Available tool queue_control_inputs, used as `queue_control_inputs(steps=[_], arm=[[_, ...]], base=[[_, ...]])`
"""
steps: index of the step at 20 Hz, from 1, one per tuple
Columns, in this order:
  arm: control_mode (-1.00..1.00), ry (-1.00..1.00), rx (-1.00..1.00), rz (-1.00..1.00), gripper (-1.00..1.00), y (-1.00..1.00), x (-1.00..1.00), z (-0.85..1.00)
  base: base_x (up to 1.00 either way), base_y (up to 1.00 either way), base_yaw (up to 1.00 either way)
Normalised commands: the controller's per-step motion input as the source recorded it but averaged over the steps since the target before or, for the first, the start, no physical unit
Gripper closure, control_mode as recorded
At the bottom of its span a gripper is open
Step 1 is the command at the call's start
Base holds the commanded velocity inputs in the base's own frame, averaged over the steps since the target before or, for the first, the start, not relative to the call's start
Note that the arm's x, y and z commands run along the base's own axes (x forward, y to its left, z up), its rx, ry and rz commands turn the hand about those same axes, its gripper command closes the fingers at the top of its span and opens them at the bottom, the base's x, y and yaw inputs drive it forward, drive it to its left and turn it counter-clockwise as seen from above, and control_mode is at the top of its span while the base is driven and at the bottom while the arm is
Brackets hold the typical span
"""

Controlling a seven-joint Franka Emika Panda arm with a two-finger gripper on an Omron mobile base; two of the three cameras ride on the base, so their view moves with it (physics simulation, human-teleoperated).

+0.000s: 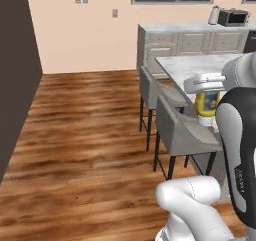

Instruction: Move the mustard and shaker from the cabinet to the dining counter.

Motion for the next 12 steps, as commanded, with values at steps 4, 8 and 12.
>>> queue_control_inputs(steps=[4, 8, 12], arm=[[1.0, 0.0, 0.0, 0.0, 1.0, 0.0, 0.0, 0.0], [1.0, 0.0, 0.0, 0.0, 1.0, 0.0, 0.0, 0.0], [1.0, 0.0, 0.0, 0.0, 1.0, 0.0, 0.0, 0.0]], base=[[0.26, 0.68, -0.77], [0.3, 0.71, -0.76], [0.29, 0.71, -0.75]])
